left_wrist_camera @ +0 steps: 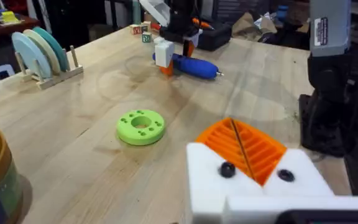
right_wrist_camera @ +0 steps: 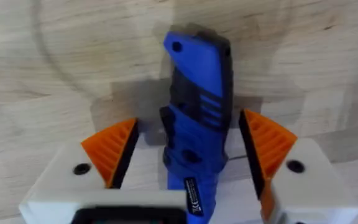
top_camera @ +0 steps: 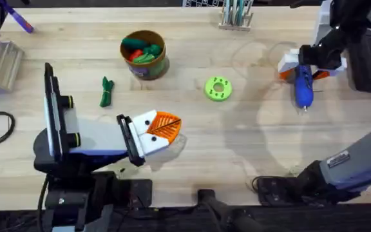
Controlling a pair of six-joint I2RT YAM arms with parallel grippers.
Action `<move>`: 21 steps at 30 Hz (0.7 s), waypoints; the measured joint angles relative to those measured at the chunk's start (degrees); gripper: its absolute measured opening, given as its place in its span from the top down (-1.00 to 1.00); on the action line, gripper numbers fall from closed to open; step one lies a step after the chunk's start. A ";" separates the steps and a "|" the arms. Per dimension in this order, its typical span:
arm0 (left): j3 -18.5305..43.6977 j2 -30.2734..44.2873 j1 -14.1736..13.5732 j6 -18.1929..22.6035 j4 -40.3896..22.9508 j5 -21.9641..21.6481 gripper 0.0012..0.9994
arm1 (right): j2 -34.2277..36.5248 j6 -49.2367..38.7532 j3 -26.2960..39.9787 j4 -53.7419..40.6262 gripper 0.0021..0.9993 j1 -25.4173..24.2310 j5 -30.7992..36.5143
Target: Pick up the gripper from the table and insert it into the empty holder that is missing its gripper. Then pick up a screw, insert it into the mounting hole, and use the screwdriver to tighten it. Finally, clean up the table by picking up the vegetable and placing it into the bucket.
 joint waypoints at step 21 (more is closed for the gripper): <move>0.00 -0.02 0.00 0.00 0.00 0.00 0.99 | 0.21 0.09 0.14 -0.03 -0.27 -3.45 -3.68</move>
